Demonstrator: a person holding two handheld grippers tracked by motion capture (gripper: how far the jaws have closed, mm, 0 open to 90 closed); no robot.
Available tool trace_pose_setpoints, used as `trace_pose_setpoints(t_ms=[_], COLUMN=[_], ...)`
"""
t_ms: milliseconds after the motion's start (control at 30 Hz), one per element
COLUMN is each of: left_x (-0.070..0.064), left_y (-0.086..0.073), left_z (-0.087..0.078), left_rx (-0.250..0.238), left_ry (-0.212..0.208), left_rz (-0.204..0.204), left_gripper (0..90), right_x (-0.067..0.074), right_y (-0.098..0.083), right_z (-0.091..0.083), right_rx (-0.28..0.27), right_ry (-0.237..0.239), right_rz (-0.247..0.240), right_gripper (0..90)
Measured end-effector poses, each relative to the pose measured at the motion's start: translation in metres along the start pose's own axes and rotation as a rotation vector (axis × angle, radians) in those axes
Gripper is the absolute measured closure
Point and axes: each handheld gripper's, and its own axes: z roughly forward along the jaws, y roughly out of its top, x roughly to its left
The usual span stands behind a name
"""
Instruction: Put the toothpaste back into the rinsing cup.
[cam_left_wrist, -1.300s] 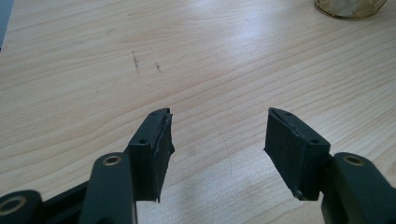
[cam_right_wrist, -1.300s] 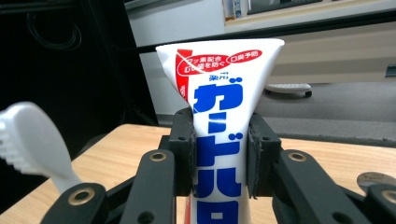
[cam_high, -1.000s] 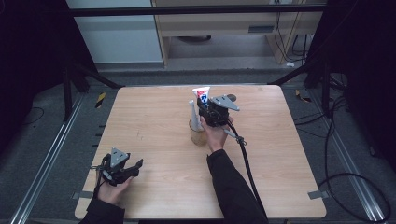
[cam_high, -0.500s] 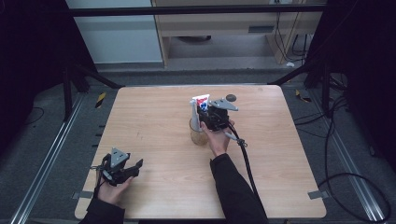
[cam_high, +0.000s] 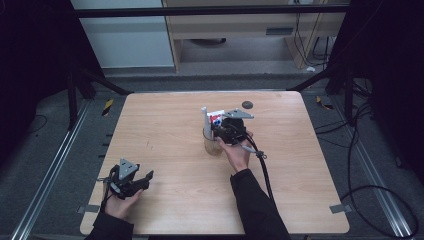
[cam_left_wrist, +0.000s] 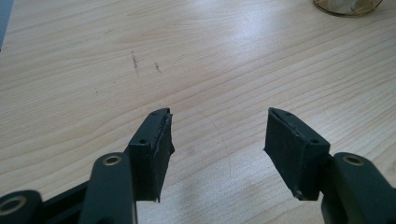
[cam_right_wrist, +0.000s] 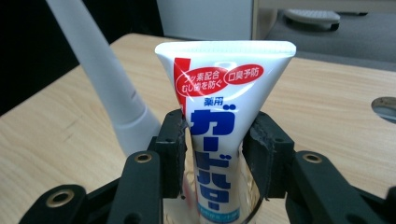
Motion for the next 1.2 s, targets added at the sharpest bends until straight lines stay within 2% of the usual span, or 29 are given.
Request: trace_pose_setpoints(t_ms=[200,367,500,667,800,967,1133,1200], left_x=[0.000,0.000,-0.001,-0.001,-0.001,-0.001,-0.001,0.000], left_y=[0.000,0.000,0.000,0.000,0.000,-0.001,-0.001,-0.001], left_z=[0.000,0.001,0.001,0.001,0.001,0.002,0.003,0.004], left_rx=[0.002,0.004,0.005,0.008,0.010,0.015,0.022,0.025], left_ry=[-0.001,-0.001,-0.002,-0.003,-0.006,-0.012,-0.012,-0.012], left_rz=[0.001,0.004,0.004,0.004,0.002,0.000,-0.001,-0.004], left_gripper=[40.7,40.6,40.4,40.2,40.0,39.2,37.7,37.2], right_x=[-0.002,-0.003,-0.005,-0.005,-0.006,-0.014,-0.031,-0.040], right_y=[-0.004,-0.006,-0.004,0.000,-0.002,-0.015,-0.043,-0.056], right_z=[-0.001,-0.008,-0.017,-0.037,-0.051,-0.070,-0.088,-0.096], right_rx=[0.047,0.047,0.018,-0.032,-0.009,0.026,0.087,0.113], right_ry=[-0.019,-0.027,-0.021,-0.015,0.003,-0.007,-0.049,-0.068], right_rz=[-0.028,-0.034,-0.027,-0.049,-0.074,-0.088,-0.122,-0.121], right_gripper=[57.9,55.2,52.3,38.2,30.7,23.0,18.4,17.9])
